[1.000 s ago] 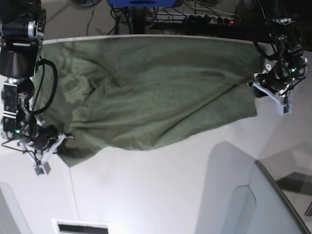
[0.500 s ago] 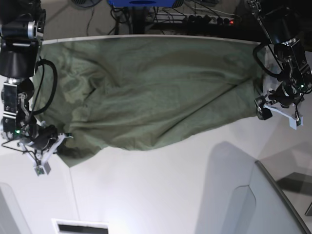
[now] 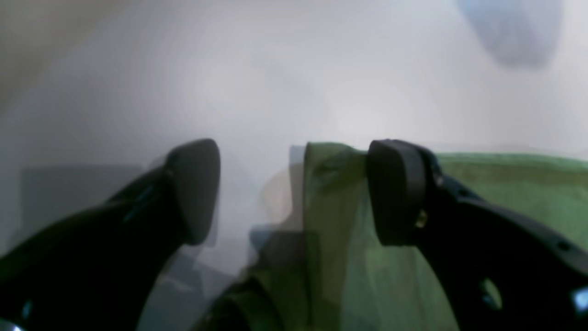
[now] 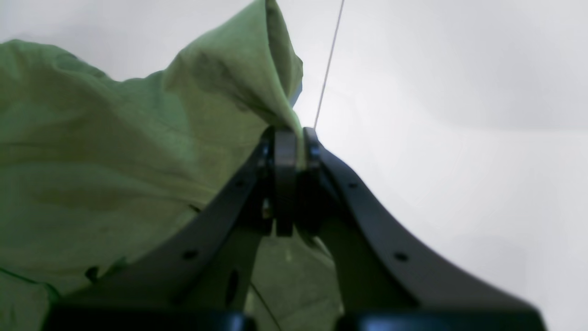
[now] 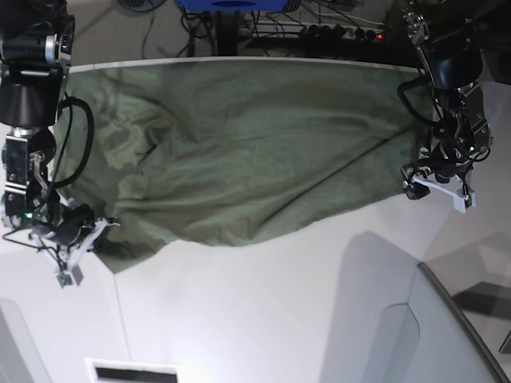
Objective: Layout the t-shirt on the table in an organized manner, then fold the t-shirt properly
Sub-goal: 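Move the left gripper along the shirt edge and regrasp the fabric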
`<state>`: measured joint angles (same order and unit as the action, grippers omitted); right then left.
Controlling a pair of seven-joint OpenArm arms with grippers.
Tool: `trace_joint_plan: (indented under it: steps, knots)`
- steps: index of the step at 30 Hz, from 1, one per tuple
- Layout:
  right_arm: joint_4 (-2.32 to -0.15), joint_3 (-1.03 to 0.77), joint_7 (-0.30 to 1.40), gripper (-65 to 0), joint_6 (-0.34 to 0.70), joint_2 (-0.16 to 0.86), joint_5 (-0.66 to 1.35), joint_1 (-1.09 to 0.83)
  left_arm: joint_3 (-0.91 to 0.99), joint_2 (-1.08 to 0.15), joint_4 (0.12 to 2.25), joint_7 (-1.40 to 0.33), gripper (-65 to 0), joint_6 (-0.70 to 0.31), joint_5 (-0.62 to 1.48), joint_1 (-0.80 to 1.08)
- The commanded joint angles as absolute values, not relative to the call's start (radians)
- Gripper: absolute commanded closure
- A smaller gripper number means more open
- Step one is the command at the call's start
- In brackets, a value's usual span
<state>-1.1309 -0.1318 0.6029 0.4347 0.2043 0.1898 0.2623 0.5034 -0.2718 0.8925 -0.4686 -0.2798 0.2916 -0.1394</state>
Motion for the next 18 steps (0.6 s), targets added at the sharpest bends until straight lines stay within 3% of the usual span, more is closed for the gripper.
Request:
trace_joint_plan:
  steps: [1, 4, 12, 18]
  knots:
    - [-1.147, -0.136, 0.581, -0.2, 0.438, 0.217, 0.199, 0.289, 0.506, -0.280, 0.889, -0.489, -47.1, -0.278, 0.295, -0.148]
    - [-1.147, -0.136, 0.581, -0.2, 0.438, 0.217, 0.199, 0.289, 0.506, -0.278, 0.880, -0.487, -46.4, -0.278, 0.295, -0.162]
    - [-1.147, -0.137, 0.581, -0.2, 0.438, 0.217, 0.199, 0.289, 0.504, -0.265, 0.881, -0.489, -28.8, -0.278, 0.295, -0.166]
    - [-1.147, -0.137, 0.581, -0.2, 0.438, 0.217, 0.199, 0.289, 0.409, -0.266, 0.878, -0.486, -21.6, -0.278, 0.295, -0.166]
